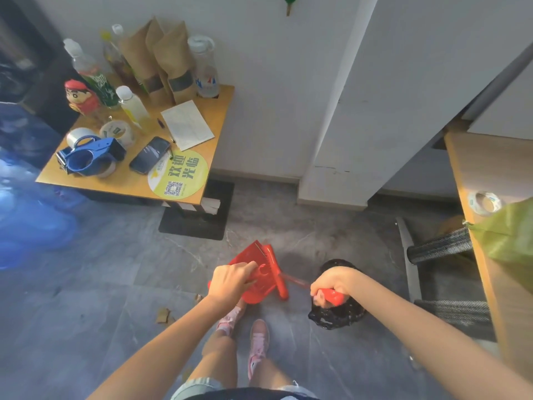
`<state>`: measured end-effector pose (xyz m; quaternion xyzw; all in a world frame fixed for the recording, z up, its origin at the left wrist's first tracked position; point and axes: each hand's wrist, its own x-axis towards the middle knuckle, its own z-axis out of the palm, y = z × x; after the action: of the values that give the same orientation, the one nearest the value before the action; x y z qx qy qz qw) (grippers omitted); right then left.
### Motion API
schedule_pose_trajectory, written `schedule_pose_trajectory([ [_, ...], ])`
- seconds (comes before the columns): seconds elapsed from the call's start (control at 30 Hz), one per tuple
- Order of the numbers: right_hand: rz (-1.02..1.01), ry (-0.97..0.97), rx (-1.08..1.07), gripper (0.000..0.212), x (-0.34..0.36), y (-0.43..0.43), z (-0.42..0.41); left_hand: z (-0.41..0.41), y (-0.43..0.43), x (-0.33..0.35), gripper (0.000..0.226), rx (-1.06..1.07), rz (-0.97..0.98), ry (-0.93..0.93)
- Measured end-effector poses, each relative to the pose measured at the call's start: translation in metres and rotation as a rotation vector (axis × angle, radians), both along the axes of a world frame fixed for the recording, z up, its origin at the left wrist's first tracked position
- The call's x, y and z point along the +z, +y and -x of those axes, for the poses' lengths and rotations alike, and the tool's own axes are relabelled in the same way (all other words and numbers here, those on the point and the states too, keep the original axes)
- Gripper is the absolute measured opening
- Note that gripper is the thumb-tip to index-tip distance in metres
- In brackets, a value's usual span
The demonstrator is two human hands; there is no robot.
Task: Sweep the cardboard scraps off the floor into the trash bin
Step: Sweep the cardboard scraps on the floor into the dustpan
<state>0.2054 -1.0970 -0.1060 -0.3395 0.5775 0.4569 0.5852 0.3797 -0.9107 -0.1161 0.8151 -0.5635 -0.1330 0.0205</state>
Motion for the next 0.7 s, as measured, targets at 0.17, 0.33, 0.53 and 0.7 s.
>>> schedule_pose_trajectory([
  [0.17,0.079,-0.008,-0.020,0.032,0.002,-0.002,0.021,0.010,0.009,0.001,0.043,-0.077,-0.029,-0.071],
  [0.33,0.170,-0.024,0.017,0.033,-0.002,0.017,0.045,0.003,0.017,0.008,0.044,-0.095,-0.033,-0.115],
  [0.53,0.177,-0.026,-0.016,0.030,-0.011,0.018,0.054,-0.004,0.024,0.017,0.052,-0.060,-0.083,-0.178],
  [0.7,0.168,-0.015,-0.011,0.031,-0.005,0.030,0.050,-0.009,0.034,0.019,0.045,-0.059,-0.110,-0.246],
])
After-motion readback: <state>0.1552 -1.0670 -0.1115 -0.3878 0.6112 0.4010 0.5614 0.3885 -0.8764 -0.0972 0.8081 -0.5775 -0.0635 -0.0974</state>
